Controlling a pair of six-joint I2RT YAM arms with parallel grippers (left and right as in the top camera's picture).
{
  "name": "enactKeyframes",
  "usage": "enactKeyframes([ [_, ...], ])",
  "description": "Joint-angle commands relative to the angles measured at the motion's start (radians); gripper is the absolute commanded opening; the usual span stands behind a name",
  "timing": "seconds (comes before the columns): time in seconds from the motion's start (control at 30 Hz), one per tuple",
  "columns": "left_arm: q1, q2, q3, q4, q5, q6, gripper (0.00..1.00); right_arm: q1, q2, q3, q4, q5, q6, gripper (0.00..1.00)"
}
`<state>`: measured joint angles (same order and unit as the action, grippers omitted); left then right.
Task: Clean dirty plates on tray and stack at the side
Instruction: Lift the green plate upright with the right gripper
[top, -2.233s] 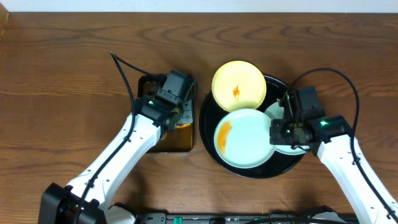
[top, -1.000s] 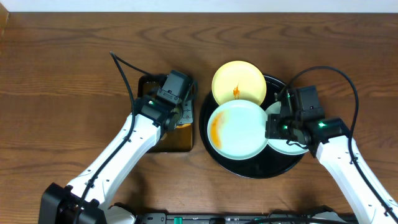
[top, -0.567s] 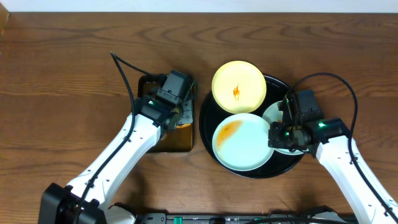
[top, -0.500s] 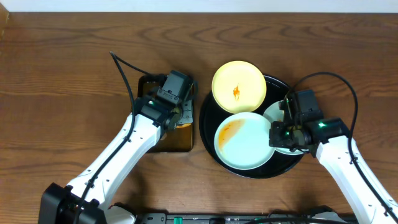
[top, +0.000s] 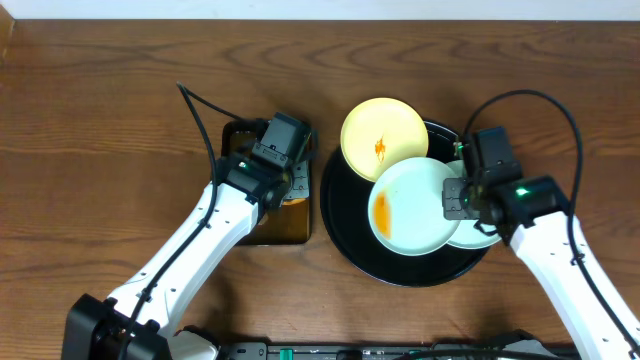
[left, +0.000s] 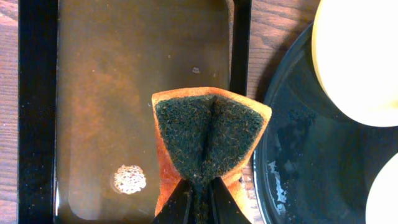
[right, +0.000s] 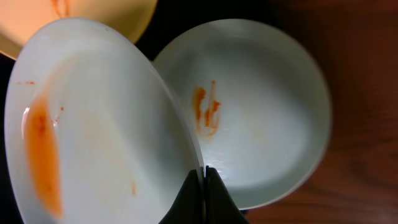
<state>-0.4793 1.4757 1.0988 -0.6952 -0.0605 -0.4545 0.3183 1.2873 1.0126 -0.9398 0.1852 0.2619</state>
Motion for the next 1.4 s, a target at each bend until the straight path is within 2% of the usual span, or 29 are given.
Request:
enactKeyframes([
  [0.0, 0.003, 0.007, 0.003, 0.000, -0.031, 0.017, 0.07, 0.080, 0.000, 0.022, -0.007, 0.218, -0.016, 0.01],
  [0.47, 0.003, 0.007, 0.003, 0.004, -0.031, 0.017, 0.07, 0.467, 0.000, 0.022, 0.014, 0.772, -0.043, 0.01],
  [0.7, 0.003, 0.007, 0.003, 0.003, -0.031, 0.017, 0.07, 0.587, 0.000, 0.022, 0.081, 0.954, -0.168, 0.01],
  [0.83, 0.003, 0.007, 0.003, 0.004, -0.031, 0.016, 0.07, 0.600, 0.000, 0.022, 0.115, 0.982, -0.211, 0.01],
  [1.2, 0.003, 0.007, 0.003, 0.003, -0.031, 0.017, 0.07, 0.599, 0.000, 0.022, 0.126, 0.982, -0.209, 0.01],
  [1.37, 0.003, 0.007, 0.003, 0.003, -0.031, 0.016, 0.07, 0.586, 0.000, 0.022, 0.124, 0.969, -0.121, 0.01],
])
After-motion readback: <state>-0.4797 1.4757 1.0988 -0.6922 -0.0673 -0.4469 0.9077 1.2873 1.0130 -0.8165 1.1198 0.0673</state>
